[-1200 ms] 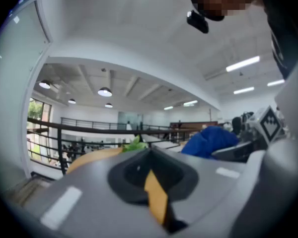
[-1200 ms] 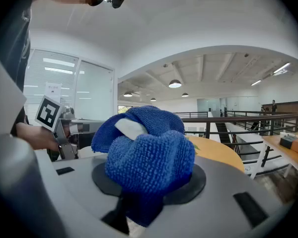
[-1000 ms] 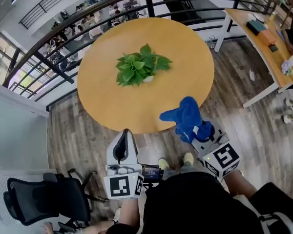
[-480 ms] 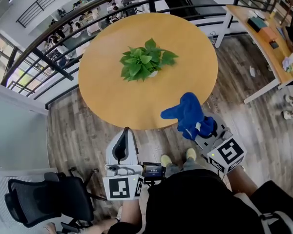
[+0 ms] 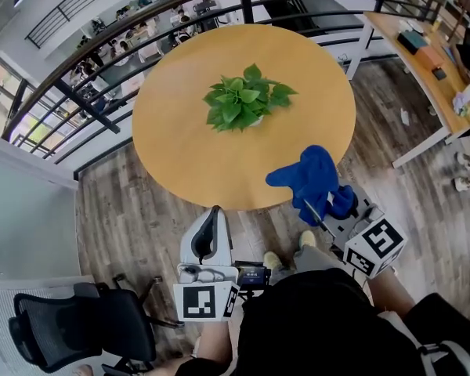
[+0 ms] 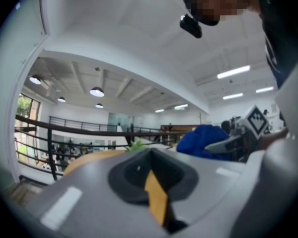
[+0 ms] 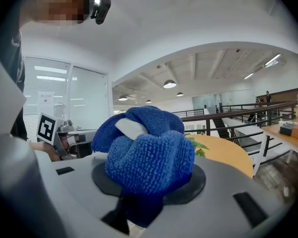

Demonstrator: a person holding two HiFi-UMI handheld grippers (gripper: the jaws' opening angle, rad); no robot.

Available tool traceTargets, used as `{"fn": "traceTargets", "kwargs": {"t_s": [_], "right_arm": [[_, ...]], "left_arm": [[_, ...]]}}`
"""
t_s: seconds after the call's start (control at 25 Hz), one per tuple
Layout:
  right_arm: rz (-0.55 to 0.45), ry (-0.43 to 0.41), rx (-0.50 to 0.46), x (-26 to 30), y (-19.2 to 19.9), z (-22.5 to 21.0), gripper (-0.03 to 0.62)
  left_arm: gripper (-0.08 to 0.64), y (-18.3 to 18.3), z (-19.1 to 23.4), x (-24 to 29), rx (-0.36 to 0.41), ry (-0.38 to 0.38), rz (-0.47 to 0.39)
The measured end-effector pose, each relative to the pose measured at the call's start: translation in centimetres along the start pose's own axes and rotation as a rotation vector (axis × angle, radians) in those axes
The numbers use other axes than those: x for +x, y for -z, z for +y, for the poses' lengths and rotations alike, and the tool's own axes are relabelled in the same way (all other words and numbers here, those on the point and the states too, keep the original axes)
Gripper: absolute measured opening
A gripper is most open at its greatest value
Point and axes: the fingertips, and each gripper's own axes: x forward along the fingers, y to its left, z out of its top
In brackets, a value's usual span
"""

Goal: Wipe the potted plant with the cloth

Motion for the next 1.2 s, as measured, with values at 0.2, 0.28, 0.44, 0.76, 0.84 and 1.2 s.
{"fn": "traceTargets", "kwargs": {"t_s": [0.2,0.28,0.44,0.76,0.84,1.2], "right_arm": [[0.004,0.016,0.004,0.3,0.0,-1.1,0.163],[0.002,0.010,0.005,0.8,-0.2,-1.7,0.163],[0.000,-0.006,-0.008,2.5,-0.6,-3.5,0.163],[-0.006,-0.046,-0.009,7.5,-2.7,-9.6,0.164],[-0.008,-0.059,-0.011,8.5,-3.3,-10.8,0.163],[-0.019,-0.114,-0.009,11.6,-4.4,-15.3,0.163]], "left_arm": [[0.000,-0.2,0.3,1.0,-0.010,0.015,-0.007],[0.000,-0.3,0.3,1.7,-0.007,0.014,-0.005],[0.000,-0.2,0.6,3.9,0.004,0.003,0.007],[0.000,-1.8,1.9,11.6,0.042,-0.016,0.024],[0.000,-2.1,2.0,12.9,0.051,-0.025,0.027],[0.000,-2.6,3.3,17.8,0.074,-0.099,0.048]]}}
